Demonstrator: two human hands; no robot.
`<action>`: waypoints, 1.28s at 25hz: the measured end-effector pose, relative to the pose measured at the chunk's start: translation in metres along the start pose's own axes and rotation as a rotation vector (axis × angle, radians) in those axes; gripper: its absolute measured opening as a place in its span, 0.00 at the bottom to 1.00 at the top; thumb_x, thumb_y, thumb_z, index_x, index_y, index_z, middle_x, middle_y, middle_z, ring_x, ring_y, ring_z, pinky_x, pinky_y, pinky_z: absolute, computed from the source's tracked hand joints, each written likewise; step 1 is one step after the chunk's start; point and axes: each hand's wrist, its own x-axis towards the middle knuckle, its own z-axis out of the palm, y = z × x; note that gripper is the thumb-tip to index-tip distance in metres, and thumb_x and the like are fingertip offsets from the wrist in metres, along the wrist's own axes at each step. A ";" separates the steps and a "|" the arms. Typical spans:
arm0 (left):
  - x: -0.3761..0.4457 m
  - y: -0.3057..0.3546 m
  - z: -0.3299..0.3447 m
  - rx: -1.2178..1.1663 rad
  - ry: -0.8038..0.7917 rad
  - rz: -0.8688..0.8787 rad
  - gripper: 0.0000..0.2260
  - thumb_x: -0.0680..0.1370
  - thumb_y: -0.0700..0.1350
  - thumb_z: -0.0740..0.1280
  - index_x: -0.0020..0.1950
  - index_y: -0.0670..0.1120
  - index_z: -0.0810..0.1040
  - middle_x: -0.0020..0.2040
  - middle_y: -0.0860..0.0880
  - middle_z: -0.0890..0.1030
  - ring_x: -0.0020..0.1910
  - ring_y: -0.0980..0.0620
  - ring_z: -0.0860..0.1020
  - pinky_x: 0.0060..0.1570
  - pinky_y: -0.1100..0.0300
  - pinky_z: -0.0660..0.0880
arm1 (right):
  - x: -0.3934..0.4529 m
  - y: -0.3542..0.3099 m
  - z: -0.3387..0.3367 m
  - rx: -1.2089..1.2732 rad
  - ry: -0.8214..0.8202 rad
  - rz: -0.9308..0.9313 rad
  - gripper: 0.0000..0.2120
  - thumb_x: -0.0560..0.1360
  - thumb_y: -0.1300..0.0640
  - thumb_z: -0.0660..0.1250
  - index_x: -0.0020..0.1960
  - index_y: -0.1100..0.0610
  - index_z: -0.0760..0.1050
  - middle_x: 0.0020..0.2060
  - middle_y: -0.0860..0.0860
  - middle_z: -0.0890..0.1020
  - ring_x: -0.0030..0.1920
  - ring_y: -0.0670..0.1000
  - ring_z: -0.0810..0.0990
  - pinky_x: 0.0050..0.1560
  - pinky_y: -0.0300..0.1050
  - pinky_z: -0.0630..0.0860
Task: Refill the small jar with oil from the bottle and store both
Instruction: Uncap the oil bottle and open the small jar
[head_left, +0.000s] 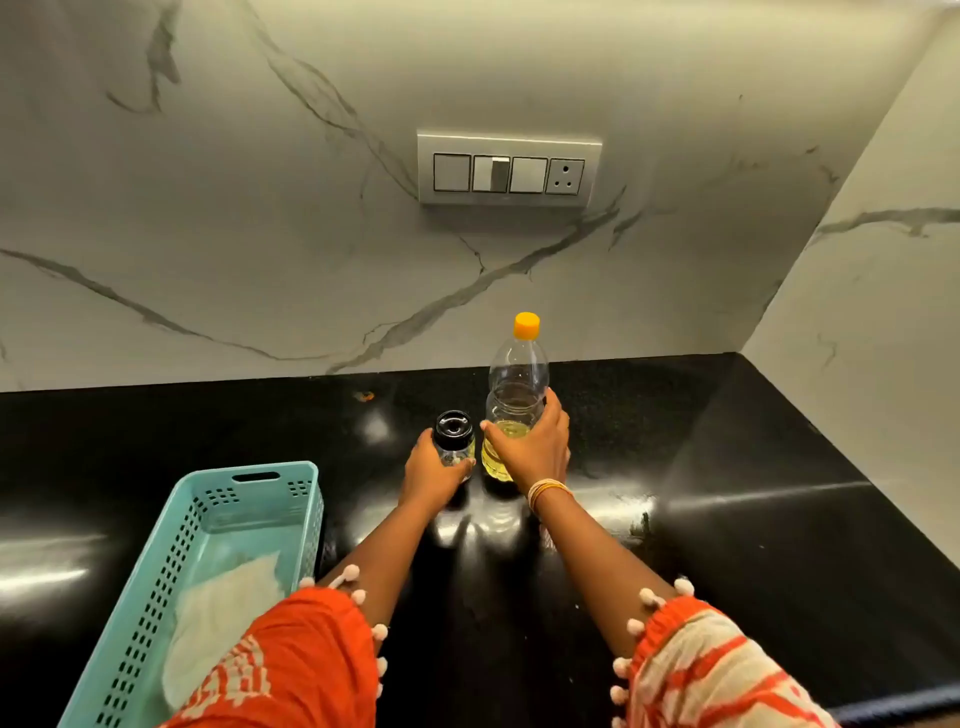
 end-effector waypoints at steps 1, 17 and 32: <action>0.005 0.002 0.000 -0.019 -0.008 0.013 0.28 0.68 0.45 0.77 0.65 0.45 0.72 0.61 0.45 0.79 0.60 0.45 0.77 0.53 0.59 0.70 | 0.005 -0.003 0.000 0.017 0.007 -0.006 0.49 0.59 0.36 0.75 0.72 0.48 0.56 0.67 0.52 0.68 0.67 0.55 0.69 0.64 0.61 0.69; 0.008 0.015 0.005 -0.055 0.155 0.028 0.25 0.61 0.47 0.81 0.56 0.50 0.80 0.50 0.51 0.84 0.49 0.56 0.78 0.47 0.65 0.72 | 0.033 0.003 0.011 0.383 0.008 0.023 0.26 0.60 0.45 0.80 0.53 0.44 0.74 0.50 0.48 0.81 0.51 0.47 0.80 0.50 0.40 0.78; -0.075 0.005 -0.017 -0.021 0.066 0.098 0.28 0.58 0.45 0.82 0.56 0.51 0.80 0.49 0.53 0.83 0.51 0.55 0.81 0.53 0.59 0.78 | -0.054 0.007 -0.045 0.406 0.023 -0.021 0.26 0.62 0.47 0.79 0.56 0.46 0.73 0.50 0.48 0.80 0.52 0.47 0.80 0.50 0.40 0.78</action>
